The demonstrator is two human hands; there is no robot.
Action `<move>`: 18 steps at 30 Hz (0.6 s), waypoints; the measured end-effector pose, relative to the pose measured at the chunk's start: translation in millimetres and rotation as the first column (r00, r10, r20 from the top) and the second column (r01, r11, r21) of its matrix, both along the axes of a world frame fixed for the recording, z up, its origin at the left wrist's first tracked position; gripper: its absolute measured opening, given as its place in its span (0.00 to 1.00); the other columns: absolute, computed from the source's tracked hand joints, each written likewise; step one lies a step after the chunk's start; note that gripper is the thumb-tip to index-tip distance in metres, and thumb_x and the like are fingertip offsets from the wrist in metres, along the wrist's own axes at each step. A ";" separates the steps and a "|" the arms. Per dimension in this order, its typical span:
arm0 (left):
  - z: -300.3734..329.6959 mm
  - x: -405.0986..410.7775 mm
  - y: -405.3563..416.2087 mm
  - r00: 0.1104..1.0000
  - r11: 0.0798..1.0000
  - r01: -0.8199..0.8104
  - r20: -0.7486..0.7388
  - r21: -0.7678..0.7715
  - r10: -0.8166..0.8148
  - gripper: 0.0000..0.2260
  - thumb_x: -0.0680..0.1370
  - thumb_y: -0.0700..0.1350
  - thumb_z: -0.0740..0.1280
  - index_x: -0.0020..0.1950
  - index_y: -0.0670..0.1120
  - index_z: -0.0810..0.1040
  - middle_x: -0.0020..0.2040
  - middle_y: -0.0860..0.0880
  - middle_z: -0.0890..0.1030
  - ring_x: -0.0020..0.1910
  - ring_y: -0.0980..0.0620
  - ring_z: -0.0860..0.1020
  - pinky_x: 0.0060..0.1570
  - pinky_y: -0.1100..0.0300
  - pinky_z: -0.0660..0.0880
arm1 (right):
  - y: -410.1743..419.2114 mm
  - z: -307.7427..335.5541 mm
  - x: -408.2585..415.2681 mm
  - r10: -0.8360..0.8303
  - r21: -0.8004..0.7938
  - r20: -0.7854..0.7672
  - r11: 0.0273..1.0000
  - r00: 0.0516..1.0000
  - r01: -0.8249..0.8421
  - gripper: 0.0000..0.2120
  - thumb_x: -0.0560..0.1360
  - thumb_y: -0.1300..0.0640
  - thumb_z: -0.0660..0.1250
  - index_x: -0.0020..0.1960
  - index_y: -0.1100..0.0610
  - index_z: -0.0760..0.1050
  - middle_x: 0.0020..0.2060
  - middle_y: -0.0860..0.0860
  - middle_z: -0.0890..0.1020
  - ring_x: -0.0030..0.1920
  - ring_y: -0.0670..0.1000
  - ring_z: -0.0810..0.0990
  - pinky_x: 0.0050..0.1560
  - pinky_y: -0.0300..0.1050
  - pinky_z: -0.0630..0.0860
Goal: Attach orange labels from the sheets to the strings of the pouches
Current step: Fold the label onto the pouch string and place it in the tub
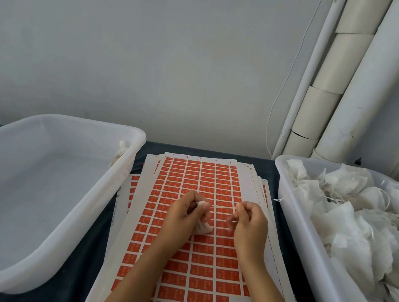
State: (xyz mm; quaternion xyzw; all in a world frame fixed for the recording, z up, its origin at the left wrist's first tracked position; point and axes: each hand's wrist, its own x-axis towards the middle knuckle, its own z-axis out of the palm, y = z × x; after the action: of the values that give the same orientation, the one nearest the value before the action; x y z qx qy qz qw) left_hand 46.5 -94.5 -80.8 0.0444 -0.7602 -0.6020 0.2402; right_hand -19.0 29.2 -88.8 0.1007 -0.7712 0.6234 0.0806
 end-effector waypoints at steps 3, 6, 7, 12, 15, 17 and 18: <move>-1.5 0.2 -7.2 0.999 1.000 -0.016 0.049 -0.005 0.016 0.06 0.80 0.41 0.62 0.44 0.44 0.76 0.35 0.54 0.80 0.35 0.57 0.79 0.37 0.68 0.75 | 4.3 3.4 2.5 0.094 0.187 -0.201 0.981 0.975 -0.056 0.07 0.79 0.52 0.58 0.55 0.52 0.70 0.50 0.41 0.75 0.49 0.41 0.77 0.52 0.33 0.74; -1.7 -0.2 -9.5 0.998 0.998 -0.013 0.063 -0.058 0.017 0.05 0.79 0.41 0.63 0.44 0.44 0.76 0.35 0.55 0.81 0.35 0.58 0.80 0.37 0.69 0.75 | 8.5 8.3 4.7 0.302 0.383 -0.356 0.911 0.885 -0.157 0.17 0.78 0.50 0.57 0.66 0.49 0.66 0.61 0.38 0.68 0.61 0.35 0.66 0.60 0.28 0.61; -1.2 0.0 -8.7 0.998 0.997 0.003 0.061 -0.078 0.002 0.05 0.79 0.41 0.63 0.45 0.44 0.76 0.35 0.55 0.81 0.35 0.58 0.80 0.37 0.70 0.75 | 8.4 8.6 6.1 0.360 0.474 -0.374 0.866 0.855 -0.157 0.18 0.77 0.50 0.58 0.67 0.48 0.65 0.62 0.37 0.68 0.62 0.34 0.65 0.61 0.28 0.59; -0.3 -0.2 -7.5 0.998 0.993 0.018 0.064 -0.115 -0.011 0.01 0.78 0.41 0.65 0.48 0.46 0.75 0.39 0.55 0.83 0.40 0.57 0.82 0.40 0.64 0.80 | 3.3 4.4 9.0 0.438 0.613 -0.363 0.777 0.822 -0.144 0.11 0.77 0.50 0.63 0.58 0.49 0.75 0.53 0.43 0.80 0.47 0.39 0.76 0.48 0.24 0.68; -0.7 0.5 -7.4 0.997 0.992 0.015 0.083 -0.123 -0.005 0.01 0.78 0.43 0.65 0.48 0.47 0.74 0.40 0.53 0.83 0.40 0.56 0.82 0.41 0.62 0.80 | 4.2 5.3 7.6 0.449 0.594 -0.352 0.785 0.822 -0.174 0.05 0.77 0.52 0.63 0.51 0.50 0.76 0.44 0.42 0.81 0.37 0.37 0.75 0.41 0.22 0.70; -0.3 1.1 -6.9 0.996 0.990 0.033 0.088 -0.135 -0.021 0.01 0.78 0.43 0.65 0.48 0.48 0.74 0.39 0.55 0.83 0.39 0.57 0.82 0.38 0.65 0.79 | 4.1 7.8 8.4 0.448 0.585 -0.364 0.792 0.817 -0.174 0.01 0.76 0.53 0.65 0.46 0.49 0.75 0.39 0.40 0.78 0.33 0.37 0.75 0.37 0.23 0.70; 0.1 1.2 -6.2 0.996 0.989 0.050 0.084 -0.142 -0.038 0.01 0.78 0.43 0.65 0.47 0.48 0.74 0.38 0.56 0.83 0.38 0.57 0.82 0.37 0.67 0.78 | 3.6 9.4 9.6 0.444 0.578 -0.374 0.798 0.814 -0.170 0.03 0.76 0.54 0.66 0.44 0.48 0.73 0.36 0.38 0.76 0.32 0.38 0.75 0.35 0.24 0.70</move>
State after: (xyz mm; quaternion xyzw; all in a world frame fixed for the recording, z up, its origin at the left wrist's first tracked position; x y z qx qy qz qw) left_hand 47.6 -100.7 -80.8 0.0345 -0.8117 -0.5483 0.1983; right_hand -9.5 32.8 -79.4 0.4020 -0.8350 0.3495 0.1379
